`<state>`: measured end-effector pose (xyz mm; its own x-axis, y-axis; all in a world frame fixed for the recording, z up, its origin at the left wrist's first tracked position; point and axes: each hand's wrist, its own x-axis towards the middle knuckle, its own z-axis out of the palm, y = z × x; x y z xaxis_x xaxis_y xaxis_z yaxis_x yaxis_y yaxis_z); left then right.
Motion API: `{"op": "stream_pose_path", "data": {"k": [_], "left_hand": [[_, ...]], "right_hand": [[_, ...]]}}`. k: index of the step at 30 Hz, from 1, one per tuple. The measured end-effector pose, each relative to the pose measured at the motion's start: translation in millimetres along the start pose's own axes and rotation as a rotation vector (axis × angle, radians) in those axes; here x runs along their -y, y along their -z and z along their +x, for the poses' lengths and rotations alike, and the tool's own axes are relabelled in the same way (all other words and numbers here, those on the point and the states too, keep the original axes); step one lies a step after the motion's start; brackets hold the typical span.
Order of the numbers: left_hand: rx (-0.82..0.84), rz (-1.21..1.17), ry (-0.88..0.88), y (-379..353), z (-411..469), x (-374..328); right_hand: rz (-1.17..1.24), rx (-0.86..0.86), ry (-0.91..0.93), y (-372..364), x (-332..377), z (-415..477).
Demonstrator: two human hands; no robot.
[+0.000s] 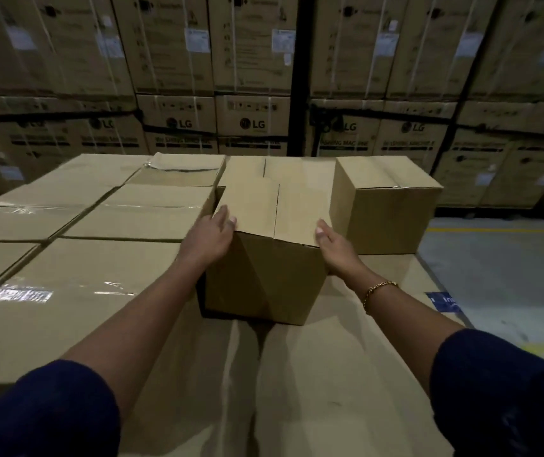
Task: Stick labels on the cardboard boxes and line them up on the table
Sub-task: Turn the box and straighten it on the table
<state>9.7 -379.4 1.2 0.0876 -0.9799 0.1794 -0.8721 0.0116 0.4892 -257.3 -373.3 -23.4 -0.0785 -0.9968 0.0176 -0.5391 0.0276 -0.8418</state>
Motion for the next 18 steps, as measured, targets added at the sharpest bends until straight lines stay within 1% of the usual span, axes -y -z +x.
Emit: {"op": "stream_pose_path", "data": {"k": [1,3,9,13,18], "left_hand": [[-0.011,-0.048,0.003,0,-3,-4],[-0.044,-0.067,-0.005,-3,-15,-11],[-0.117,-0.170,-0.034,-13,-79,-28],[-0.150,-0.236,-0.014,-16,-143,-40],[-0.136,-0.269,0.025,-11,-238,-54]], "right_hand": [[0.006,-0.008,0.004,3,1,-6],[0.000,-0.025,0.001,10,0,-20],[-0.138,-0.071,0.061,45,-6,-69],[-0.220,-0.075,0.100,70,-14,-115],[-0.290,-0.066,0.106,92,-24,-196]]}}
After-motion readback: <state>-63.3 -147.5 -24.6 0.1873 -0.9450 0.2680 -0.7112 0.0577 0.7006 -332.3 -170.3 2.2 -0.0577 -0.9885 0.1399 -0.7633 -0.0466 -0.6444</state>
